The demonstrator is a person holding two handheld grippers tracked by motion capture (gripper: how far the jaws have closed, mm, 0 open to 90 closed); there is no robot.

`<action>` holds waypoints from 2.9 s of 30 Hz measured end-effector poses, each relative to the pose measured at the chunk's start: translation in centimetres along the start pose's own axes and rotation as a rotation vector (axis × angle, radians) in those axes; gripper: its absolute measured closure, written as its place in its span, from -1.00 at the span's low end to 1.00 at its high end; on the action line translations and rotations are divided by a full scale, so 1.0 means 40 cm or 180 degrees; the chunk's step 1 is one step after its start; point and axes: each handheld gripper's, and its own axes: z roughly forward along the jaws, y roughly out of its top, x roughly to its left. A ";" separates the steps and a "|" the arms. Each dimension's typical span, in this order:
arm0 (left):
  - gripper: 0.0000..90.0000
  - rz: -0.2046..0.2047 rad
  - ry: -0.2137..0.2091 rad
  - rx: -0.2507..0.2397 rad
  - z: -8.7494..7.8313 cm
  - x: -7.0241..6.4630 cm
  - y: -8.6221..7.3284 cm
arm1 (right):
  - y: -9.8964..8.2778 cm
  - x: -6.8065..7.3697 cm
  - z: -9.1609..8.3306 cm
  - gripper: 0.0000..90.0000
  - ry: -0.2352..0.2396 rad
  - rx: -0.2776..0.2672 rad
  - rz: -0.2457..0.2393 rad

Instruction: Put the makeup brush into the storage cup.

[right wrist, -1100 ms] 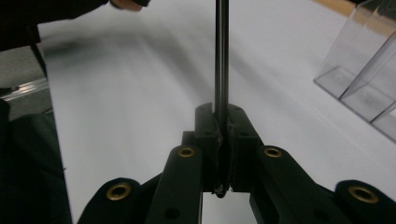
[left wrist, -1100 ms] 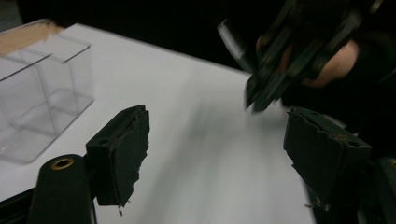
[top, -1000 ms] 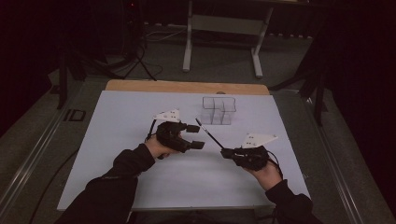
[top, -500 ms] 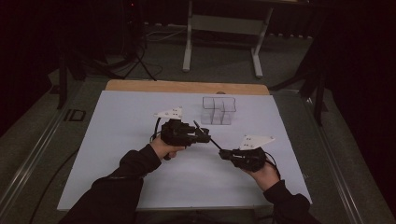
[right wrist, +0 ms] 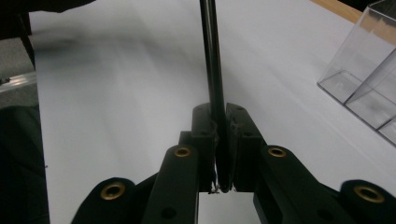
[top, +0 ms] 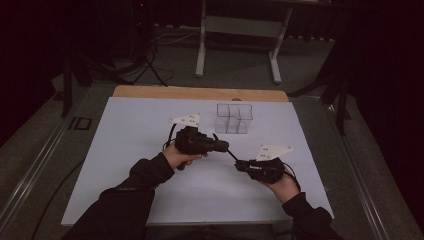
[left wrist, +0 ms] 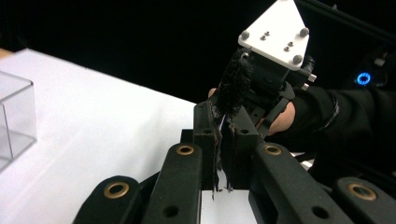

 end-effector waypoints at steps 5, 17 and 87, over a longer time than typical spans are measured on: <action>0.90 0.0050 0.0196 0.0081 0.004 -0.004 0.008 | 0.002 -0.005 -0.006 0.55 -0.0056 -0.0068 0.0027; 0.90 0.0016 0.0432 0.0080 -0.020 -0.003 0.030 | -0.002 -0.021 -0.017 0.22 -0.0187 -0.0073 0.0167; 0.90 0.0073 0.2164 0.0343 -0.035 0.091 0.296 | -0.019 -0.007 -0.144 -0.69 -0.0619 -0.1074 0.0163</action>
